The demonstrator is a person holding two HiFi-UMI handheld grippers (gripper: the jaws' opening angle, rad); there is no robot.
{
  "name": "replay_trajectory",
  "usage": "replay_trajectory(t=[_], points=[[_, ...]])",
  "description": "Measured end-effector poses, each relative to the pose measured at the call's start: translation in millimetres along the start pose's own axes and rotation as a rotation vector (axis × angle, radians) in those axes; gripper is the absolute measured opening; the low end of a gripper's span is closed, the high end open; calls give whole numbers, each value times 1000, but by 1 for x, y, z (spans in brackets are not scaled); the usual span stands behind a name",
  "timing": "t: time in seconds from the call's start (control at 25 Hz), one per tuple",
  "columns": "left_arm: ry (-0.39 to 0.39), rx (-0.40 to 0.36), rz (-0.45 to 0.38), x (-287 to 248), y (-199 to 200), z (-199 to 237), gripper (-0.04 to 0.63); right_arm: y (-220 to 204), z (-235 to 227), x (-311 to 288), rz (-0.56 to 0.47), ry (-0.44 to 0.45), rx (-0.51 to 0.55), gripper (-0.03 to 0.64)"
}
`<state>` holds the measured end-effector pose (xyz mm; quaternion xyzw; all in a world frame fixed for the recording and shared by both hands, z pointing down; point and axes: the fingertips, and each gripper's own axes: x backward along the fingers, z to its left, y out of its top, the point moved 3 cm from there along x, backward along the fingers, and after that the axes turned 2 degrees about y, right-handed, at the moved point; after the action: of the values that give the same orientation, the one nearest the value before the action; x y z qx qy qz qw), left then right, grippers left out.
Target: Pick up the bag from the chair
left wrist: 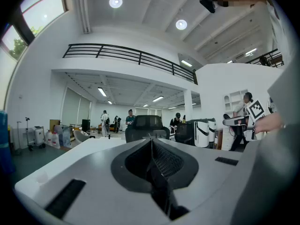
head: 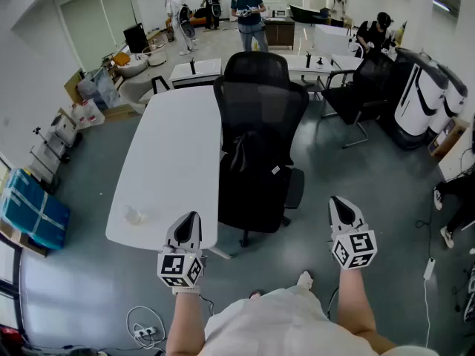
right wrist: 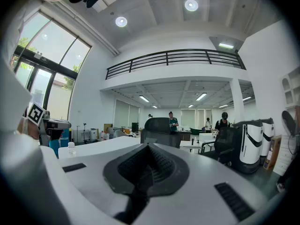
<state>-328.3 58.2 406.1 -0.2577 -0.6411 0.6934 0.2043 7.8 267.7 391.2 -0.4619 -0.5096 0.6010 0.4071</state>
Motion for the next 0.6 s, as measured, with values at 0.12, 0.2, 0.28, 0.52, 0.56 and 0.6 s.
replay_trajectory(t=[0.12,0.2,0.28,0.52,0.56,0.6], points=[[-2,-4,-2,-1,1,2,29,2,2,-2,-5,6,4,17],[-5,-4,-2,-2,1,2,29,3,4,-3,-5,9,10,17],[-6,-3,-2,-2,1,3,29,4,5,-4,-4,10,17,17],[-17,-2,-3,-6,2,3,29,4,7,-7,-5,40,-10,17],[-18,-2,-2,-6,2,3,29,3,7,-8,-6,44,-25,18],[-20,-2,0,-6,2,2,29,2,7,-9,-4,44,-34,18]])
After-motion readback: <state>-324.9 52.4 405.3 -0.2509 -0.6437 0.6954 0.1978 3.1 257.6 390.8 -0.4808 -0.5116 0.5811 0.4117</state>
